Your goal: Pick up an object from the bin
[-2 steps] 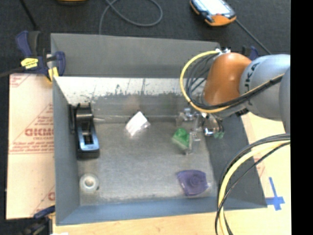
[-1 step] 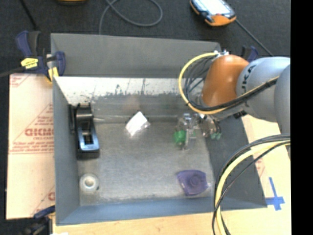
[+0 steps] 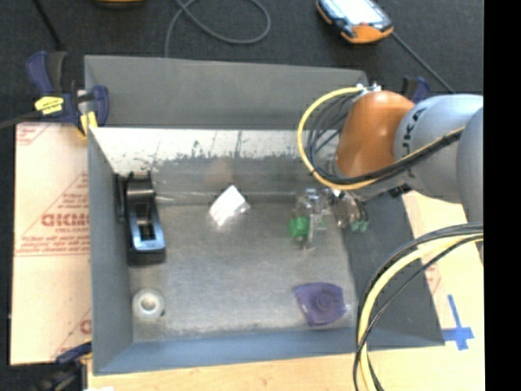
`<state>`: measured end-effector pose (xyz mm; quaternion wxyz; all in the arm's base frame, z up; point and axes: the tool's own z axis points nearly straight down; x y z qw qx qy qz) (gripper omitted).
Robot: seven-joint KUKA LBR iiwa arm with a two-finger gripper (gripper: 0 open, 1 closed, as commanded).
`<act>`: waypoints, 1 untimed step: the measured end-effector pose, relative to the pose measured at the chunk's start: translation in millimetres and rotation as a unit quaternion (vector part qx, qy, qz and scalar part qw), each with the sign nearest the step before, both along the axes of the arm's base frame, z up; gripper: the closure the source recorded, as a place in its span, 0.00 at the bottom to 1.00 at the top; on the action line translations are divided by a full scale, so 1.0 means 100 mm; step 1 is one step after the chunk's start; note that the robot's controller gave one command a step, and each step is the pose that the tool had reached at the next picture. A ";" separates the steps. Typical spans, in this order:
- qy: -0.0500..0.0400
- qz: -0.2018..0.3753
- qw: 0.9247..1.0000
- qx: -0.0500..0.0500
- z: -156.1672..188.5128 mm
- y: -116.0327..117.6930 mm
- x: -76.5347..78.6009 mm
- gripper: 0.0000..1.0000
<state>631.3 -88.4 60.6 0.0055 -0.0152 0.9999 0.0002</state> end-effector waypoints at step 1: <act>0.000 -0.001 1.000 0.000 0.03 0.00 0.00 1.00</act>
Offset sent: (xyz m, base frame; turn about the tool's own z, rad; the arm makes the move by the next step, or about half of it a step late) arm 0.0000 0.0000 0.1373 0.0000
